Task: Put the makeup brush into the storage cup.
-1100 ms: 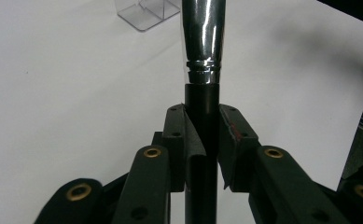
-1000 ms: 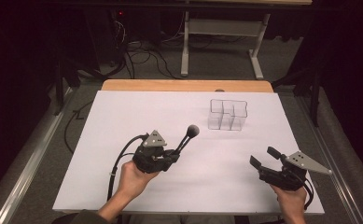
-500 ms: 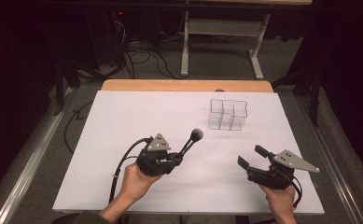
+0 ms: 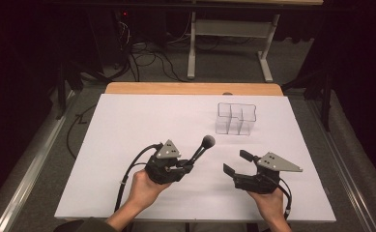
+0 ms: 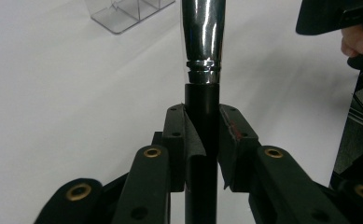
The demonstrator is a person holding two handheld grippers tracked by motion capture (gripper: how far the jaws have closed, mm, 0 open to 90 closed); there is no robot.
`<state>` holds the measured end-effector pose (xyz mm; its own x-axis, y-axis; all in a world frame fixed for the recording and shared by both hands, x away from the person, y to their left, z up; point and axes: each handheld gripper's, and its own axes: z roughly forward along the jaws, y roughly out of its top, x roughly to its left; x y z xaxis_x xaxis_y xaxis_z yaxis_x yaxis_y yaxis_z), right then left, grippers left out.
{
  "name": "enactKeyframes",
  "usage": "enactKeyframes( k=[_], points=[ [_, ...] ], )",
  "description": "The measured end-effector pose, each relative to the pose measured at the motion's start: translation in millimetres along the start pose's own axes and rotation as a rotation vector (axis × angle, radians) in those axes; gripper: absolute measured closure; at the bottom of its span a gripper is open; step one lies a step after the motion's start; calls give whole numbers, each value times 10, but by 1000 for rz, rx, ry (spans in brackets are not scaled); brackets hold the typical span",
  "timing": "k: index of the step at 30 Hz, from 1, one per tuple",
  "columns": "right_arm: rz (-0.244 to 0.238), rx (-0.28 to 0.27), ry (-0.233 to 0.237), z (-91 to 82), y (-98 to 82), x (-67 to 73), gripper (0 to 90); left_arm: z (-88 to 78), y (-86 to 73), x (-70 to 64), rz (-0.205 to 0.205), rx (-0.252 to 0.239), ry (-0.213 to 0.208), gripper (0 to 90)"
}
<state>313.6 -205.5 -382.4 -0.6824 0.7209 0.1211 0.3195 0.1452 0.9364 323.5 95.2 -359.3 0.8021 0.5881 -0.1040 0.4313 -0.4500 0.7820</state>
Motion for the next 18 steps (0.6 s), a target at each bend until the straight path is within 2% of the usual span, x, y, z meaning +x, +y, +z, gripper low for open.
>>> enactKeyframes(
  k=[5,10,18],
  points=[
    [-2,7,45,125,17,71,195,11,3,-8,7,3,-1,739],
    [-14,16,66,171,59,132,193,26,7,-38,17,-1,-7,739],
    [7,29,101,235,91,170,241,39,11,-55,27,-8,-9,739]
  ],
)
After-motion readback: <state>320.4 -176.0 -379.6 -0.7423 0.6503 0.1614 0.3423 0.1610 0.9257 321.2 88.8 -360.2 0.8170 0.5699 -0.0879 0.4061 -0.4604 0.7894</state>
